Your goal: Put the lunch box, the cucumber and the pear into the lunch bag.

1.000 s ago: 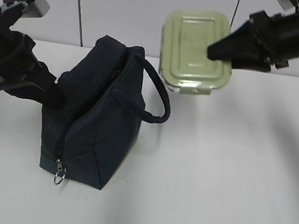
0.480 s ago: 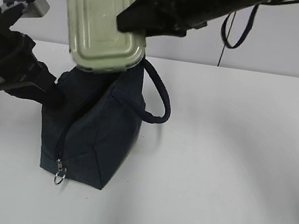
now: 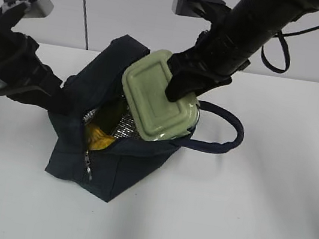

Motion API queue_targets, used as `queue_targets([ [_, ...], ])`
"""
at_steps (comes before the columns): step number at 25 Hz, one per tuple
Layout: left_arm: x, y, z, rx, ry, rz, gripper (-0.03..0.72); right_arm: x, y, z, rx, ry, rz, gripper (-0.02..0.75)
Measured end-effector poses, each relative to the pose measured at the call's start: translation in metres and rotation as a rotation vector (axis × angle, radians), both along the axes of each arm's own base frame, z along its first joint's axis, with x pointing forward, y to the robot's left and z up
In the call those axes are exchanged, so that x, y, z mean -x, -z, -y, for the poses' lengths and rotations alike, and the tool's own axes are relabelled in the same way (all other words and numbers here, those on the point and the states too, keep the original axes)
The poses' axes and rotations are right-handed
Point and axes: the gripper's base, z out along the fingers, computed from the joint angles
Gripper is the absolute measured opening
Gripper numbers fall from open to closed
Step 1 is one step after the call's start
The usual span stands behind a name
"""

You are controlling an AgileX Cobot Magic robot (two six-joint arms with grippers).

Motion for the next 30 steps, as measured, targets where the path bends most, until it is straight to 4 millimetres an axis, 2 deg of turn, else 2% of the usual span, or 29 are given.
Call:
queue_targets([
  [4, 0.0, 0.0, 0.0, 0.001, -0.004, 0.003, -0.015, 0.0, 0.001, -0.002, -0.019, 0.016, -0.022, 0.344],
  [7, -0.001, 0.0, 0.0, 0.005, -0.008, 0.004, -0.015, 0.0, 0.012, -0.009, -0.039, 0.015, -0.062, 0.344],
  [11, 0.0, 0.0, 0.0, 0.008, -0.006, -0.001, -0.015, 0.0, 0.034, -0.035, -0.087, 0.006, -0.101, 0.344],
  [15, 0.0, 0.0, 0.001, 0.009, -0.003, -0.005, -0.015, 0.001, 0.036, -0.056, -0.133, -0.009, -0.096, 0.344],
  [19, 0.001, 0.0, 0.0, 0.005, 0.001, -0.007, -0.015, -0.002, 0.035, -0.062, -0.163, -0.011, -0.11, 0.391],
  [21, 0.001, 0.0, 0.0, 0.005, 0.001, -0.007, -0.015, -0.003, 0.031, -0.065, -0.188, -0.022, -0.116, 0.43],
  [23, 0.001, 0.0, 0.0, 0.005, 0.0, -0.008, -0.015, -0.003, 0.018, -0.071, -0.222, -0.052, -0.117, 0.462],
  [27, 0.002, 0.0, 0.001, 0.008, 0.007, -0.017, -0.015, -0.005, -0.021, -0.077, -0.273, -0.113, -0.055, 0.475],
  [30, 0.002, 0.0, 0.001, 0.009, 0.009, -0.021, -0.015, -0.005, -0.042, -0.075, -0.244, -0.146, -0.019, 0.477],
])
